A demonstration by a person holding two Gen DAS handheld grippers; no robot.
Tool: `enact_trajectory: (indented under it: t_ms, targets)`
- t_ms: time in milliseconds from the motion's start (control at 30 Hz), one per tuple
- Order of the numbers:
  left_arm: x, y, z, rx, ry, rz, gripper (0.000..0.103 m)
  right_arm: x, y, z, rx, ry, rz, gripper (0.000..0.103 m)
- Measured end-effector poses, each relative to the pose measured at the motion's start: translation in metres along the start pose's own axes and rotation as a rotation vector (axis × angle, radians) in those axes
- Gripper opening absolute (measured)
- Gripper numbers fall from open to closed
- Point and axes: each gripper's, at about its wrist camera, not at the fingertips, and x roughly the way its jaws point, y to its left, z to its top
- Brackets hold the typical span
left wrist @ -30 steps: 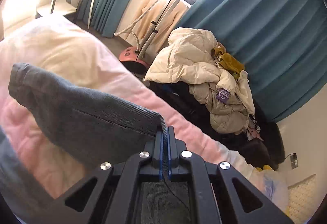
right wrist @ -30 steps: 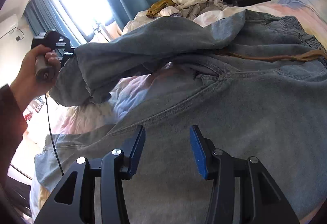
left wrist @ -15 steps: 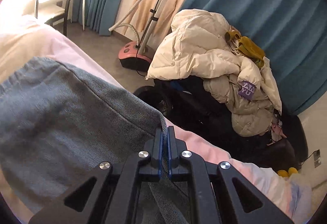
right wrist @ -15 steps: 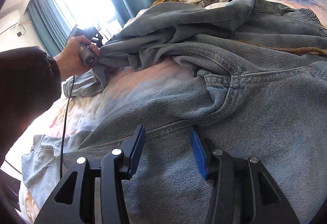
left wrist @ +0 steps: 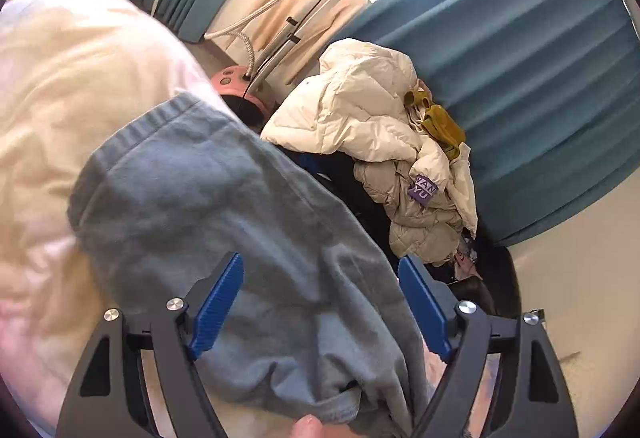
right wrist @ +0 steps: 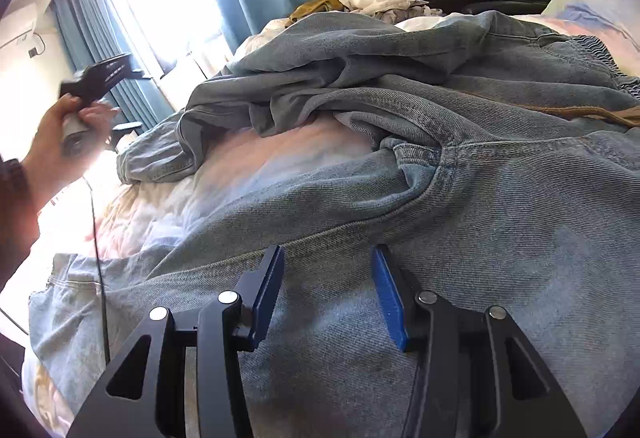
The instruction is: Fold clothes
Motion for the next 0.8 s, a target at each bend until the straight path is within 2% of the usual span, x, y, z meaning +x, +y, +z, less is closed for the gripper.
enact_trajectory:
  t_ms: [67, 100, 167, 267, 367, 433, 533, 600, 633, 667, 800]
  targets:
    - [-0.005, 0.025, -0.005, -0.034, 0.066, -0.017, 0.082, -0.002, 0.002, -0.001, -0.002, 0.006, -0.01, 0.046]
    - [-0.007, 0.036, -0.009, -0.041, 0.074, -0.002, 0.082, -0.003, 0.003, -0.001, -0.003, 0.009, -0.012, 0.046]
    - [-0.008, 0.057, -0.017, -0.071, 0.073, 0.021, 0.082, -0.008, 0.002, -0.002, -0.004, 0.012, -0.013, 0.046]
    - [0.001, 0.083, -0.03, -0.134, 0.083, -0.005, 0.082, -0.011, 0.001, -0.004, -0.006, 0.016, -0.017, 0.046]
    - [0.018, 0.098, -0.037, -0.165, 0.079, 0.0, 0.081, -0.01, 0.001, -0.005, -0.009, 0.02, -0.023, 0.046]
    - [0.024, 0.097, -0.037, -0.157, 0.047, 0.003, 0.076, -0.008, 0.001, -0.006, -0.014, 0.019, -0.025, 0.046]
    - [0.028, 0.088, -0.031, -0.116, -0.003, 0.037, 0.051, -0.004, 0.002, -0.007, -0.02, 0.013, -0.026, 0.046]
    - [0.028, 0.082, -0.023, -0.089, -0.033, 0.058, 0.019, -0.002, 0.002, -0.008, -0.026, 0.009, -0.028, 0.047]
    - [0.027, 0.081, -0.019, -0.082, -0.043, 0.065, 0.012, 0.0, 0.003, -0.008, -0.029, 0.007, -0.028, 0.047]
    - [0.025, 0.078, -0.016, -0.079, -0.058, 0.066, 0.007, 0.001, 0.003, -0.008, -0.031, 0.005, -0.028, 0.047]
    - [-0.008, 0.058, 0.001, -0.015, -0.204, 0.094, 0.005, 0.004, 0.001, -0.008, -0.029, 0.003, -0.024, 0.048]
